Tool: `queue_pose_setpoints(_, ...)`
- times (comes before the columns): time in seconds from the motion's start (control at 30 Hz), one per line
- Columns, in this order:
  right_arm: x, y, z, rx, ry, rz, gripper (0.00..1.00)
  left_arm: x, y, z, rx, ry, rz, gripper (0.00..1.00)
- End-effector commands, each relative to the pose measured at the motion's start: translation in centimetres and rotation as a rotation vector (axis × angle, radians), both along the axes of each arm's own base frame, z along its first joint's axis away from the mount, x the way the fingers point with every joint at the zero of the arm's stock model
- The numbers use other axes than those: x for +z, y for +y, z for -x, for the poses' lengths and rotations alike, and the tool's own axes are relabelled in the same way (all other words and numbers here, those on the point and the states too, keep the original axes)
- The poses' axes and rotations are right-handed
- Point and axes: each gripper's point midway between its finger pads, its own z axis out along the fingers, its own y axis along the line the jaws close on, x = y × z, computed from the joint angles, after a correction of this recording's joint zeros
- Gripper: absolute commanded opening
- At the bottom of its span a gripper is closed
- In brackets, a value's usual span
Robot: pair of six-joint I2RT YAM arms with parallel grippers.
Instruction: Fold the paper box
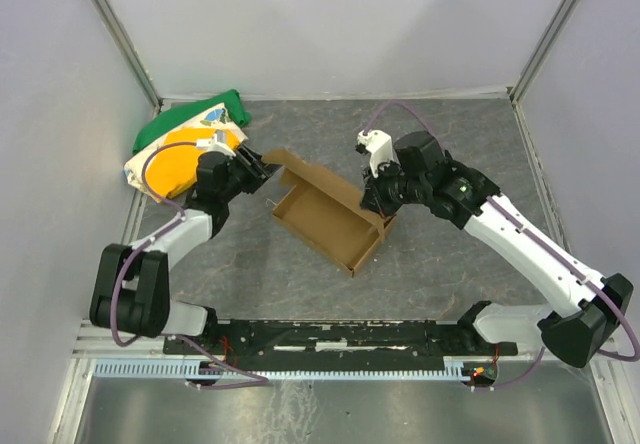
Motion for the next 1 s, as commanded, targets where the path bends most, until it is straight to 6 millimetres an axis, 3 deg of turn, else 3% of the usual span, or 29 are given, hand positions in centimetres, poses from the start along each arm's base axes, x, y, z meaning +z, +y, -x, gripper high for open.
queue_pose_setpoints(0.0, -0.5, -0.8, 1.4, -0.004, -0.018, 0.053, 0.02, 0.3, 2.2, 1.2, 0.061, -0.051, -0.135, 0.59)
queue_pose_setpoints(0.17, -2.2, -1.9, 3.0, -0.004, 0.007, 0.109, 0.02, -0.1, 2.9, 3.2, 0.075, -0.043, -0.142, 0.59)
queue_pose_setpoints(0.27, -3.0, -2.0, 4.4, 0.008, 0.028, 0.112, 0.02, 0.2, 4.3, 4.1, 0.135, -0.052, -0.172, 0.59)
queue_pose_setpoints(0.5, -6.0, -1.7, 6.5, 0.040, 0.074, 0.172, 0.02, 4.6, 7.3, 6.2, 0.257, -0.165, -0.249, 0.59)
queue_pose_setpoints(0.63, -7.6, -1.6, 7.1, 0.047, 0.092, 0.214, 0.02, 5.9, 6.7, 6.6, 0.208, -0.205, -0.262, 0.60)
queue_pose_setpoints(0.8, -8.8, -1.2, 8.2, 0.065, 0.119, 0.226, 0.06, 7.0, 4.5, 6.2, 0.093, -0.251, -0.219, 0.60)
queue_pose_setpoints(0.87, -9.2, -0.9, 8.8, 0.082, 0.134, 0.234, 0.13, 7.7, 3.7, 5.8, 0.061, -0.268, -0.203, 0.60)
queue_pose_setpoints(0.97, -9.4, -0.3, 9.8, 0.111, 0.162, 0.223, 0.51, 8.5, 2.9, 4.9, 0.024, -0.272, -0.194, 0.60)
